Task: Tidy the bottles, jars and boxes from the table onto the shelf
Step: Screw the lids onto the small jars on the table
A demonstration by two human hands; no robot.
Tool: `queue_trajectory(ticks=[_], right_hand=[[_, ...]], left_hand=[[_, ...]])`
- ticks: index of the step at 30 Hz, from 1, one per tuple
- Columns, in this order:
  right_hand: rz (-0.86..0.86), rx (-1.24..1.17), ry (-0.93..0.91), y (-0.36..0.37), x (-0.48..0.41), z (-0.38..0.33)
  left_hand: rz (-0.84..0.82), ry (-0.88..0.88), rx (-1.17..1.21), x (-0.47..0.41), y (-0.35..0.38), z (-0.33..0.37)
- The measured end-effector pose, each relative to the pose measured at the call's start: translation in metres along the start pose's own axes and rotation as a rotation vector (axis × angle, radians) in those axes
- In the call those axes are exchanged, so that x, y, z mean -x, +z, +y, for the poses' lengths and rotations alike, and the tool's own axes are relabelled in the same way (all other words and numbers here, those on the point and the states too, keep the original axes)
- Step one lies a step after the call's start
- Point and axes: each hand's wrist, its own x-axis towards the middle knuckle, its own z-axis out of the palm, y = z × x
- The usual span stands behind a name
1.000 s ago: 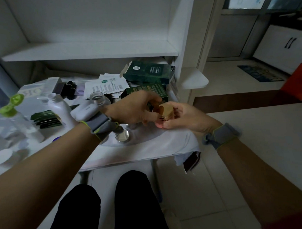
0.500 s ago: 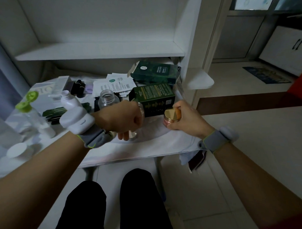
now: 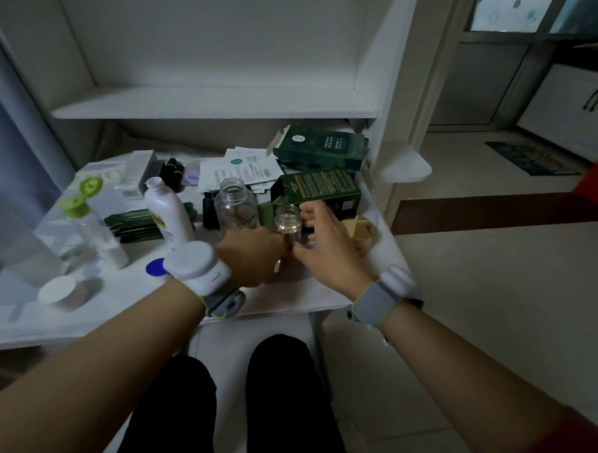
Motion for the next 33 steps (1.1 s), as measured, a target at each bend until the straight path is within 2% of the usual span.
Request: queue_trajectory(ticks=[5, 12, 14, 18, 23, 33], right_hand=[[0.05, 0.018, 0.059, 0.011, -0.006, 0.002], [0.061, 0.0, 0.145, 0.017, -0.006, -0.003], [0.069, 0.005, 0.162, 0.017, -0.005, -0.005], [0.103, 0.021, 0.152, 0.016, -0.005, -0.009], [0.155, 0.03, 0.06, 0.009, 0.001, -0.017], [0.215, 0.159, -0.172, -0.006, 0.007, -0.034]], left_hand=[[-0.019, 0.025, -0.009, 0.002, 0.001, -0.005], [-0.104, 0.064, 0.359, 0.023, -0.03, -0.013], [-0.064, 0.066, 0.336, 0.028, -0.041, -0.014], [0.136, 0.076, 0.351, 0.034, -0.06, -0.019], [0.312, 0.073, 0.261, 0.033, -0.071, -0.019], [0.348, 0.043, 0.293, 0.033, -0.077, -0.016]])
